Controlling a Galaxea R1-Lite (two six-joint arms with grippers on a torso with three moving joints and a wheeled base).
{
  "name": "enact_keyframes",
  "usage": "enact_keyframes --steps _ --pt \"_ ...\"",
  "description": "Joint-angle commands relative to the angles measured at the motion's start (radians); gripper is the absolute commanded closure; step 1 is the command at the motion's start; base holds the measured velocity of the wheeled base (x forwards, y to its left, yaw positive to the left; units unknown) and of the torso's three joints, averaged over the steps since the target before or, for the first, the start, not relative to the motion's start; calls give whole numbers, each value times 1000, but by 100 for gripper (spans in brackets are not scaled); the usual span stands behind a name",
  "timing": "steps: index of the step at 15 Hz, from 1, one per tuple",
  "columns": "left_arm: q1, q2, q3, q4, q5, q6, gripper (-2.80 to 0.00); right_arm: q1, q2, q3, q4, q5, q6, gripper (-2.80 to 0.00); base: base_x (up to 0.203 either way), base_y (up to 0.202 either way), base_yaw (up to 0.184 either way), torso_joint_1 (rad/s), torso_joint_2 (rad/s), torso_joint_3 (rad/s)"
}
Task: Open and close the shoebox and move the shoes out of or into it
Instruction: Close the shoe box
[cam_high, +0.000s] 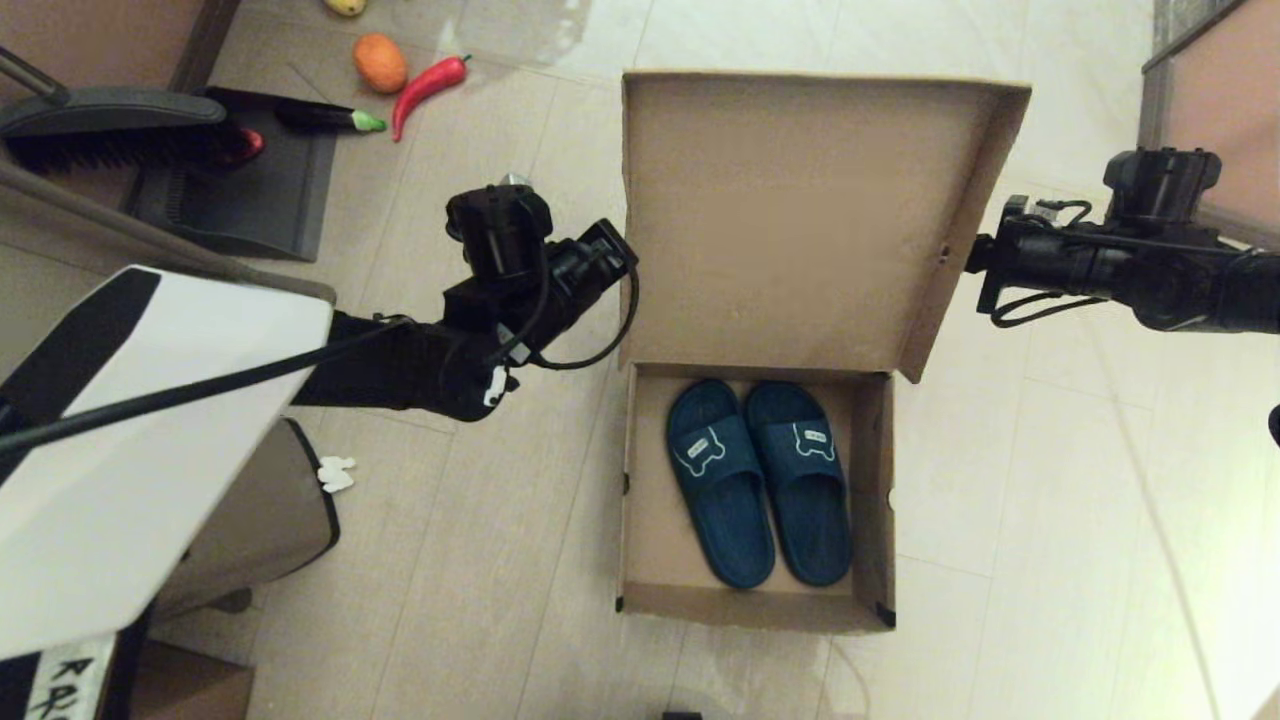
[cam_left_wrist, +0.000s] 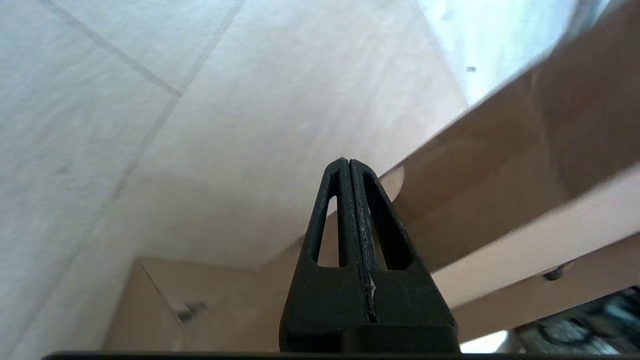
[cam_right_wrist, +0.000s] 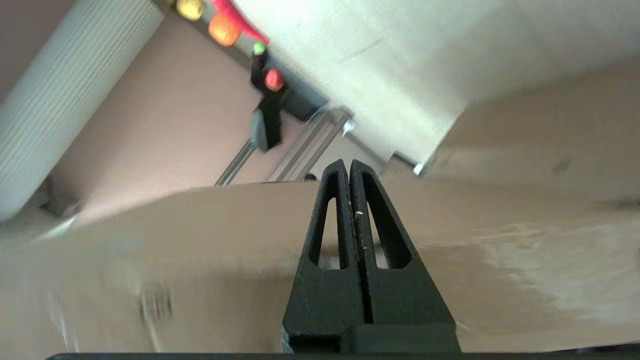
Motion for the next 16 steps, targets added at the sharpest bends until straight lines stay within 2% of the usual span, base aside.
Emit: enact_keyframes --steps 1,3,7,9,16 --pt "-19 -39 -6 2 1 -3 0 -12 -16 0 -2 22 11 0 0 0 0 0 0 0" --pt "-32 -57 -7 16 1 -3 0 -27 -29 2 -2 39 19 0 0 0 0 0 0 0" --pt "-44 -93 -7 25 1 -3 0 -74 -52 2 -3 143 39 0 0 0 0 0 0 0" --pt "-48 -116 -3 40 1 -4 0 -91 -62 2 -5 192 80 0 0 0 0 0 0 0" --pt "-73 -136 1 45 4 -5 0 -98 -90 17 -2 334 123 0 0 0 0 0 0 0"
